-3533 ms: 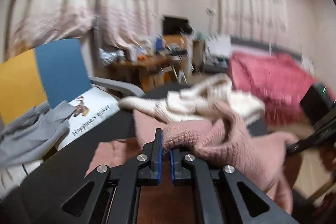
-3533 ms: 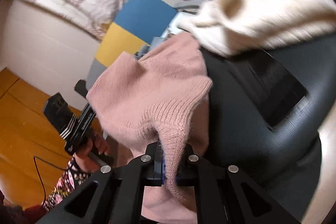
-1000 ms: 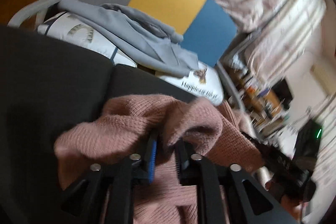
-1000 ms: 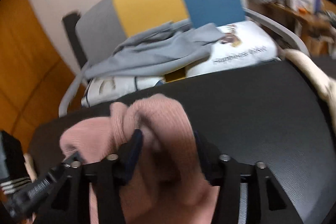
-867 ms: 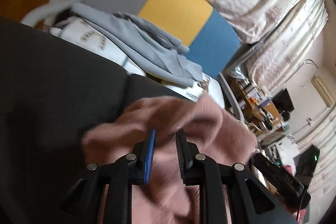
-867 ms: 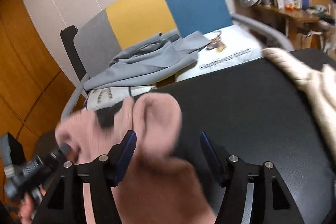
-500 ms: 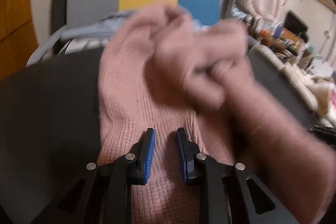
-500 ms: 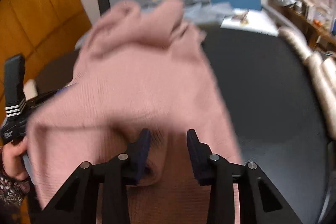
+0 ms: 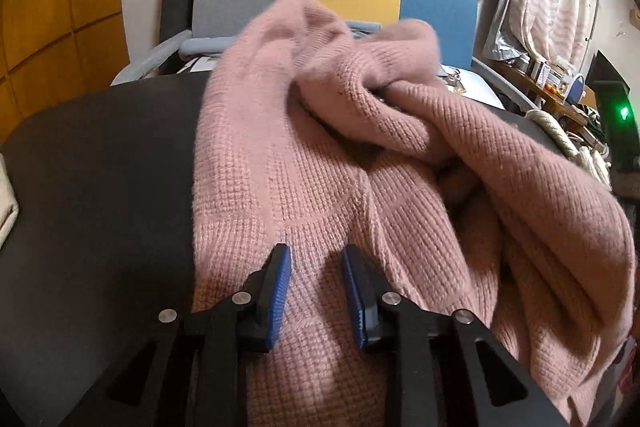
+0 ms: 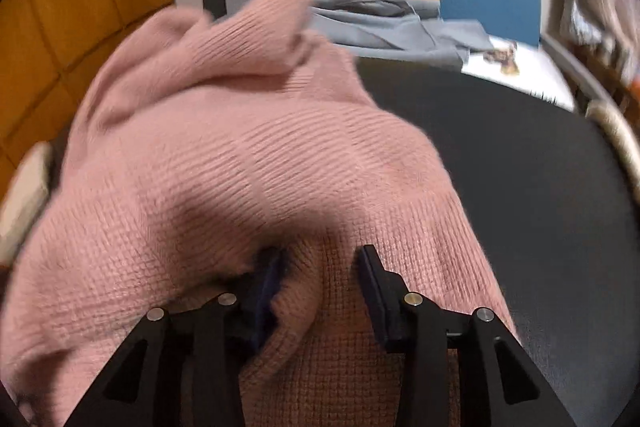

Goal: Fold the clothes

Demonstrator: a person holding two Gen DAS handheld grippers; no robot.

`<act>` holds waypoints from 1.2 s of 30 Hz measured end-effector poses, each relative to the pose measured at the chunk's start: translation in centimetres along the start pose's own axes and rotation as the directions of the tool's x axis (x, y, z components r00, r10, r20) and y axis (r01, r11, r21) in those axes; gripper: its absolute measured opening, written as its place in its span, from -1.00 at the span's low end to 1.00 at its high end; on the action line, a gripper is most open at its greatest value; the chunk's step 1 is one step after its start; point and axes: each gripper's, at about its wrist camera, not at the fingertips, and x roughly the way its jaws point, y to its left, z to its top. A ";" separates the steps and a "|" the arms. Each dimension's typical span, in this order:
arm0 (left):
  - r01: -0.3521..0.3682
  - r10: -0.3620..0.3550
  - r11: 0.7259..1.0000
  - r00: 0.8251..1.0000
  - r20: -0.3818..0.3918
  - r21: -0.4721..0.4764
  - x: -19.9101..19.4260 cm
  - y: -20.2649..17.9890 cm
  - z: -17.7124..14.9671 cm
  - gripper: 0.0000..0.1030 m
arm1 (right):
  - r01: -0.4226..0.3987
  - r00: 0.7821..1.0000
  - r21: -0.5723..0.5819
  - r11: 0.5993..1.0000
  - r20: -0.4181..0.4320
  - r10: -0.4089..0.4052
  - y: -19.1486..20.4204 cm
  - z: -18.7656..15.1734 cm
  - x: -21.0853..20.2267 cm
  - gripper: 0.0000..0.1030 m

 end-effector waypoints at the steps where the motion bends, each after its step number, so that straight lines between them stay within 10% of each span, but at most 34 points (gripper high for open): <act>1: 0.013 -0.013 1.000 1.000 -0.005 0.002 -0.5 0.2 -0.2 -0.48 | -0.022 1.000 0.051 0.998 0.014 0.021 -0.6 0.1 -1.0 -0.18; 8: 0.088 -0.085 0.996 0.992 0.096 -0.025 -4.3 1.5 -0.5 -0.48 | 0.009 0.999 0.293 0.956 0.044 -0.023 -5.4 -5.0 -8.9 0.16; 16: -0.004 0.004 0.998 1.000 0.010 0.057 0.9 -0.1 0.2 -0.47 | -0.094 0.993 0.416 0.904 -0.032 0.118 -5.0 -8.5 -7.5 0.19; 17: 0.008 -0.008 0.999 1.000 0.016 0.047 0.8 0.1 0.1 -0.47 | -0.083 0.995 0.411 0.908 -0.013 0.097 -4.8 -8.2 -7.1 0.13; 19: 0.018 -0.018 0.999 1.000 0.016 0.038 0.7 0.4 0.0 -0.47 | -0.076 0.996 0.379 0.922 -0.004 0.084 -4.6 -7.2 -5.9 -0.66; 25: 0.000 -0.002 0.998 1.000 0.028 0.063 0.6 -0.1 -0.6 -0.47 | 0.064 0.993 0.204 0.977 0.085 -0.083 -4.1 -2.4 -9.1 -0.78; 28: 0.008 -0.010 0.998 0.999 0.032 0.057 0.7 0.2 -0.6 -0.47 | 0.268 0.943 0.041 0.962 0.192 -0.271 -3.5 0.6 -12.4 -0.78; 34: 0.009 -0.012 0.998 0.999 0.037 0.060 0.8 0.4 -0.5 -0.47 | 0.612 0.773 -0.121 0.781 0.300 -0.559 -4.5 4.7 -13.8 -0.78; 36: 0.006 -0.009 0.998 0.999 0.039 0.064 0.8 0.3 -0.6 -0.47 | 0.620 0.781 -0.145 0.771 0.207 -0.589 -6.4 4.8 -11.1 -0.76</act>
